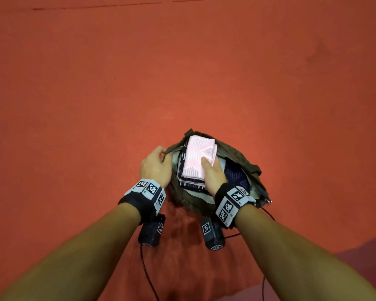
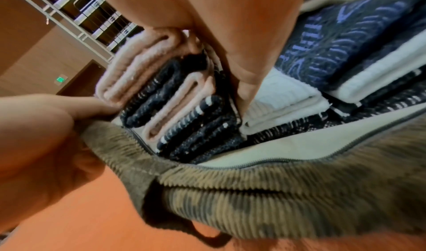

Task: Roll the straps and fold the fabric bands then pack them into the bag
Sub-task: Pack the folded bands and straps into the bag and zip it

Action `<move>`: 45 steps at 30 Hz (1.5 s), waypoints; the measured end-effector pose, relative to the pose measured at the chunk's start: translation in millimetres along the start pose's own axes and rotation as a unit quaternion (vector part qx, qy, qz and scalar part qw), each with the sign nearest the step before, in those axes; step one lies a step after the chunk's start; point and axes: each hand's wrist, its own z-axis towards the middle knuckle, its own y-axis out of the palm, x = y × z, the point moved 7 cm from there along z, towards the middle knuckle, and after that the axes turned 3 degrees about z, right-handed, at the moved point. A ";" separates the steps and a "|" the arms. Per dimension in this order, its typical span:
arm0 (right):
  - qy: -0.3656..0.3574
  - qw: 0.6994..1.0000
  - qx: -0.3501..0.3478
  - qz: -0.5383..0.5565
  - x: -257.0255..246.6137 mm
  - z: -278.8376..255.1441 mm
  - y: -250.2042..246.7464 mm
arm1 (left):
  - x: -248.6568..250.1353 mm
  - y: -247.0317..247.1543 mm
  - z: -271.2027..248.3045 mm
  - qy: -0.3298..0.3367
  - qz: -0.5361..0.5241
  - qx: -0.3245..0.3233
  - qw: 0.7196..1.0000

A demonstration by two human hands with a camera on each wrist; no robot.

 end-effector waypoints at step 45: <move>-0.320 0.803 -0.152 -0.480 -39.4 -121.3 236.4 | -225.2 -144.5 -71.1 -0.131 0.136 0.012 0.982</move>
